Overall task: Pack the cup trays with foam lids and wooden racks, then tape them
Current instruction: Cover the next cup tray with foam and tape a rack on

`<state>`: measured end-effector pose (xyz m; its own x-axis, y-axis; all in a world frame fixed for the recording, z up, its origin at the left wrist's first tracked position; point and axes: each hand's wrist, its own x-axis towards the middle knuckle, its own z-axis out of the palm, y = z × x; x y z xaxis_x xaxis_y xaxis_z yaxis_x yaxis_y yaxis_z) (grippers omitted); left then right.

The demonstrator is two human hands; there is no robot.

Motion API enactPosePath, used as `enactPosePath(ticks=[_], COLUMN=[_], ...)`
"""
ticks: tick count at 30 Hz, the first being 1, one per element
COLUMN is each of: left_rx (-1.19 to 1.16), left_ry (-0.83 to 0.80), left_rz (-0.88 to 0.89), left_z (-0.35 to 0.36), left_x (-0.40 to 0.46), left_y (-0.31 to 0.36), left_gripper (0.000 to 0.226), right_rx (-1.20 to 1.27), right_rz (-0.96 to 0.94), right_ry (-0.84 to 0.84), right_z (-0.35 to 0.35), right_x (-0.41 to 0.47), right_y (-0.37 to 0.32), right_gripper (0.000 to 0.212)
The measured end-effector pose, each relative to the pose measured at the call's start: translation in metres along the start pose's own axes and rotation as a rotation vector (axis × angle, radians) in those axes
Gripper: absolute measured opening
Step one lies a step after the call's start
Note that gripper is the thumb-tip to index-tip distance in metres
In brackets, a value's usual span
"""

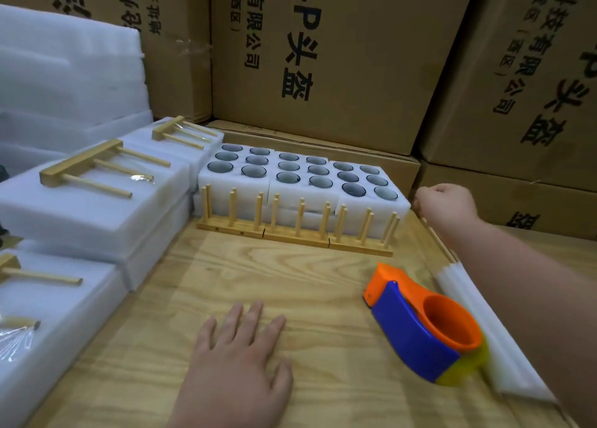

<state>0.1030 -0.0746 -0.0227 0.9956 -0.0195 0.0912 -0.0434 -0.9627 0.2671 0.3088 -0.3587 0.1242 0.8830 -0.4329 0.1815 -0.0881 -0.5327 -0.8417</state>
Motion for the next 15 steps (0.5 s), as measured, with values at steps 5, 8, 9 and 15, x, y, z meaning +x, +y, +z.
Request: enactPosePath(ticks=[5,8,9,15], left_rx=[-0.065,-0.059,-0.047,-0.013], left_ry=[-0.015,-0.024,-0.022,0.001], left_rz=[0.036,0.016,0.014,-0.002], left_z=[-0.015,-0.012,-0.012,-0.008], left_x=[-0.003,0.001,0.002,0.009], left_y=[0.005,0.004,0.004,0.005], left_gripper=[0.066,0.064,0.064,0.065], right_rx=[0.023,0.070,0.111,0.193], right_rz=[0.040,0.124,0.179,0.381], right_ry=[-0.019,-0.002,-0.024,-0.340], right_z=[0.010,0.019,0.022,0.046], right_x=[0.025,0.042,0.048,0.067], right_y=[0.010,0.017,0.019,0.023], right_gripper=[0.006,0.012,0.021,0.073])
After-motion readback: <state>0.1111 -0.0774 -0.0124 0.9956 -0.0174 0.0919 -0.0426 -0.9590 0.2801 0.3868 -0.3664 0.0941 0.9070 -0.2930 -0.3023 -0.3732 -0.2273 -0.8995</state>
